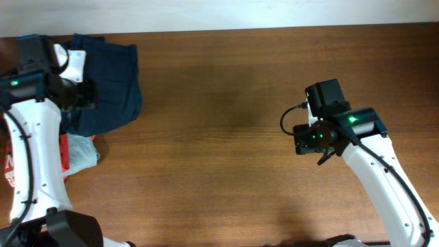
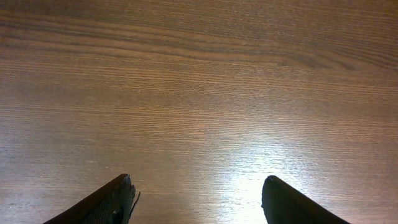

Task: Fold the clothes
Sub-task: 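Carry the folded trousers with the left gripper onto the clothes stack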

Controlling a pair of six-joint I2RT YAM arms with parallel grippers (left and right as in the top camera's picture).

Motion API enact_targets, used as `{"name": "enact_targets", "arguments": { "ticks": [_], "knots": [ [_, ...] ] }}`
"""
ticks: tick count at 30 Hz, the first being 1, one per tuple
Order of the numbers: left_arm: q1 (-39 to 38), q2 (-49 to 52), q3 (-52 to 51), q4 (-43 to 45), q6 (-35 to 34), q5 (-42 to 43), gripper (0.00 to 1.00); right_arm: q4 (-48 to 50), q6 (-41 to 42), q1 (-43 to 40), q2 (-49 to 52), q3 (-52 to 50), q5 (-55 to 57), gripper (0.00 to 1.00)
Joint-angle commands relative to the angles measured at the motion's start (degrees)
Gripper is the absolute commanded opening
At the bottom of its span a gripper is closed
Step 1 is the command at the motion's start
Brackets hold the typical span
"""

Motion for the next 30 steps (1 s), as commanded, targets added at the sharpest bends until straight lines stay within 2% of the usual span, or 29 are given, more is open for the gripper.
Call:
{"name": "enact_targets", "arguments": {
  "ticks": [1, 11, 30],
  "knots": [
    [3.3, -0.8, 0.9, 0.8, -3.1, 0.2, 0.00, -0.3, -0.5, -0.4, -1.0, 0.7, 0.5, 0.71],
    [10.3, -0.8, 0.9, 0.8, -10.9, 0.3, 0.00, -0.4, -1.0, -0.4, -0.9, 0.7, 0.5, 0.72],
    [22.3, -0.8, 0.9, 0.8, -17.7, 3.3, 0.00, -0.4, -1.7, -0.4, -0.9, 0.7, 0.5, 0.72]
  ]
}}
